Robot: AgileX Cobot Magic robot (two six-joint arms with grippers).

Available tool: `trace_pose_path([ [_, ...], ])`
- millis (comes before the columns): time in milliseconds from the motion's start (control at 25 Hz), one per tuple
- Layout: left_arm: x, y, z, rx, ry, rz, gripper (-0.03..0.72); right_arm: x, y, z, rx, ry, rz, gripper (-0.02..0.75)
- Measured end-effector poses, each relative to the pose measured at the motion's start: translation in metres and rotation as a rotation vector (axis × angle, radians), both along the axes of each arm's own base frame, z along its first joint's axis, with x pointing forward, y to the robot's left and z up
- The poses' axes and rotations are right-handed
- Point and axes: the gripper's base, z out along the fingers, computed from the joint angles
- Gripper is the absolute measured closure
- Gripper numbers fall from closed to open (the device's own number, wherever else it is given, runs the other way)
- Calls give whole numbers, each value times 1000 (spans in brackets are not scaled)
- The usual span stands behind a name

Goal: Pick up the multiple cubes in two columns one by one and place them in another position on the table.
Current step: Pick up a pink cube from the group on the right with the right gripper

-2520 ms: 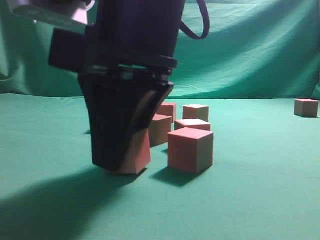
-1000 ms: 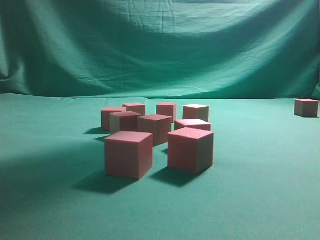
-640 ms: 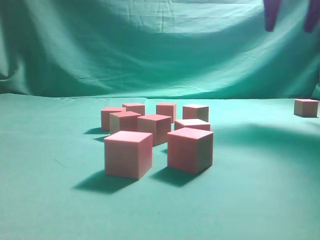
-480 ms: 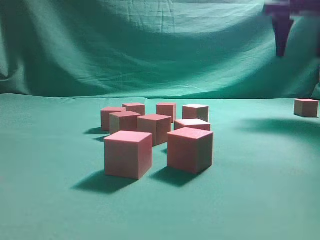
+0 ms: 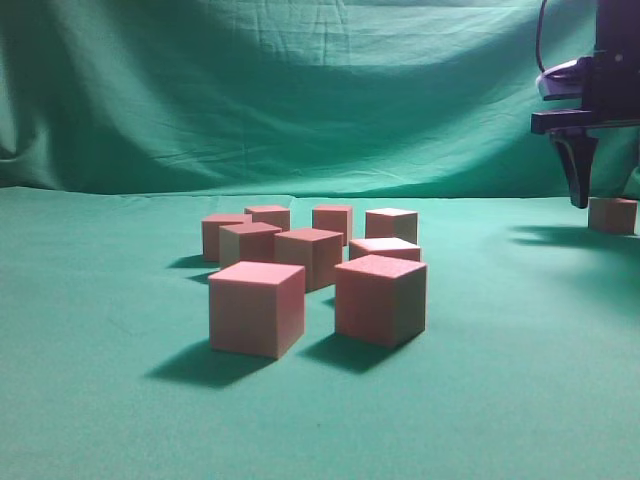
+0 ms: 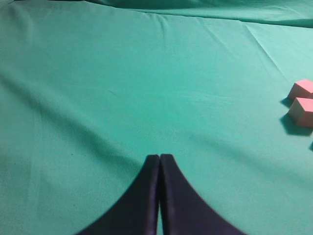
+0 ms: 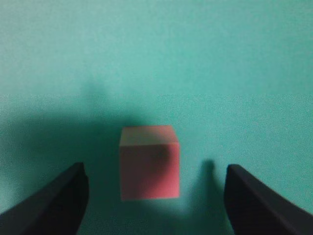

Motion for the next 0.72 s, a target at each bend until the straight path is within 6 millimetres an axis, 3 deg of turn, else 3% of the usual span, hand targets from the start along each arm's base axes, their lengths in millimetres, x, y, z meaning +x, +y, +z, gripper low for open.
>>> trace_pose_path([
  [240, 0, 0, 0, 0, 0, 0, 688, 2, -1, -13, -13, 19, 3, 179],
  [400, 0, 0, 0, 0, 0, 0, 688, 5, -1, -24, -15, 31, 4, 342],
  [480, 0, 0, 0, 0, 0, 0, 688, 5, 0, -24, -12, 25, 5, 467],
  [640, 0, 0, 0, 0, 0, 0, 688, 8, 0, -15, -11, 6, 3, 479],
  [720, 0, 0, 0, 0, 0, 0, 688, 9, 1, 3, 5, -37, 5, 479],
])
